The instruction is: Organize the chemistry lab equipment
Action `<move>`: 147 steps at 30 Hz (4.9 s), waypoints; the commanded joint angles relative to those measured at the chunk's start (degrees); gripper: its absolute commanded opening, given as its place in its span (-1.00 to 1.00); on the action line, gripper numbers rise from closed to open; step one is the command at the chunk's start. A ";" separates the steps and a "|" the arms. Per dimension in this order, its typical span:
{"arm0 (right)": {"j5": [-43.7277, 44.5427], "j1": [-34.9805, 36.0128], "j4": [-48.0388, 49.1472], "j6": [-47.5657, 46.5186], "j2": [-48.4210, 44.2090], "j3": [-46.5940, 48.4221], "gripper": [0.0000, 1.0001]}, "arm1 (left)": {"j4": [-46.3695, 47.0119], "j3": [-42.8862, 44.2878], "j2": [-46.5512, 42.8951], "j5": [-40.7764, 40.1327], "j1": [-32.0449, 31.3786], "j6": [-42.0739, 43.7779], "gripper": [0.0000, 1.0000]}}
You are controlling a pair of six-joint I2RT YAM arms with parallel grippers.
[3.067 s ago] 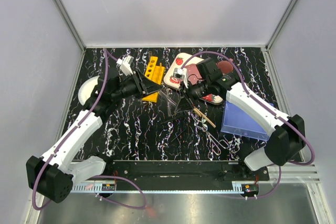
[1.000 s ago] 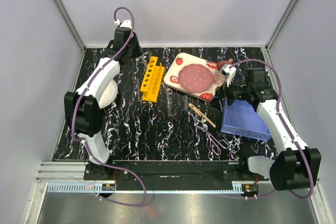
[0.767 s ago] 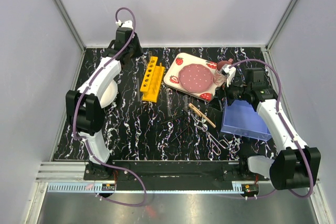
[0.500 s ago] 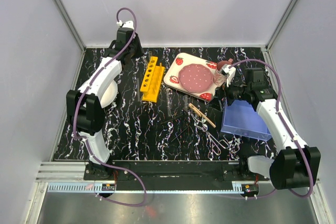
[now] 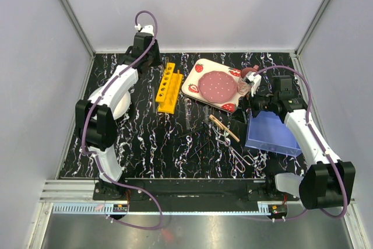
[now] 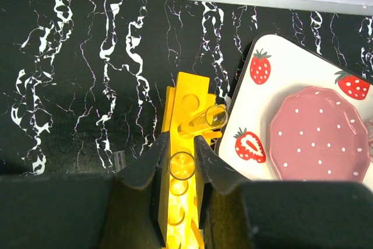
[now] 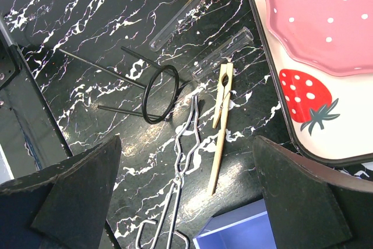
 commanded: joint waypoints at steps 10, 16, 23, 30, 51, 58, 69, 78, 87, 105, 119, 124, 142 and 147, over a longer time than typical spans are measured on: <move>-1.16 -0.25 0.37 -1.16 0.20 0.98 0.99 | 2.13 2.47 4.43 -5.68 -2.84 6.67 -0.67; -1.16 -0.16 0.37 -1.25 0.46 0.98 0.99 | 1.34 4.14 7.33 -6.56 -3.46 7.82 -0.66; -1.25 -0.16 0.37 -1.25 0.82 0.98 0.99 | 1.07 4.40 8.48 -7.44 -3.99 8.44 -0.65; -1.08 -0.16 0.28 -1.34 1.26 1.07 1.00 | 1.33 3.44 8.66 -7.18 -4.16 7.73 -0.64; -1.25 -0.16 0.02 -1.60 1.96 1.07 0.99 | 4.24 -1.93 5.84 -7.70 -4.25 5.63 -0.48; -1.17 -0.16 -0.07 -1.69 2.14 1.07 0.99 | 4.50 -2.72 1.45 -8.67 -4.25 4.48 -0.04; -1.78 -0.51 -0.94 -3.88 1.44 0.45 0.99 | 4.94 -10.00 -12.50 -7.97 -3.82 4.66 0.69; -5.03 -1.92 -1.03 -5.21 -0.15 -1.04 0.99 | 5.19 -25.29 -24.82 3.88 8.11 -5.60 0.98; -6.00 -4.29 -0.94 -5.03 1.87 -1.57 0.99 | 2.76 -31.02 -19.66 18.22 14.99 -7.04 0.90; -7.14 -7.10 -0.86 -4.68 2.75 -1.57 0.99 | -7.54 -16.43 3.29 14.45 13.15 -3.69 0.47; -7.14 -7.19 -0.95 -4.68 2.84 -1.39 1.00 | -9.91 -13.18 8.48 6.54 9.20 -4.22 0.41; -7.14 -7.19 -0.95 -4.59 2.66 -1.31 0.99 | -10.62 -12.74 9.62 4.43 8.58 -4.48 0.39; -7.23 -7.19 -1.12 -4.50 2.49 -1.13 1.00 | -11.06 -14.06 10.06 -1.81 7.00 -3.61 0.28; -7.23 -7.19 -1.12 -4.50 2.31 -1.04 0.99 | -10.53 -14.41 9.18 -2.08 7.00 -3.08 0.27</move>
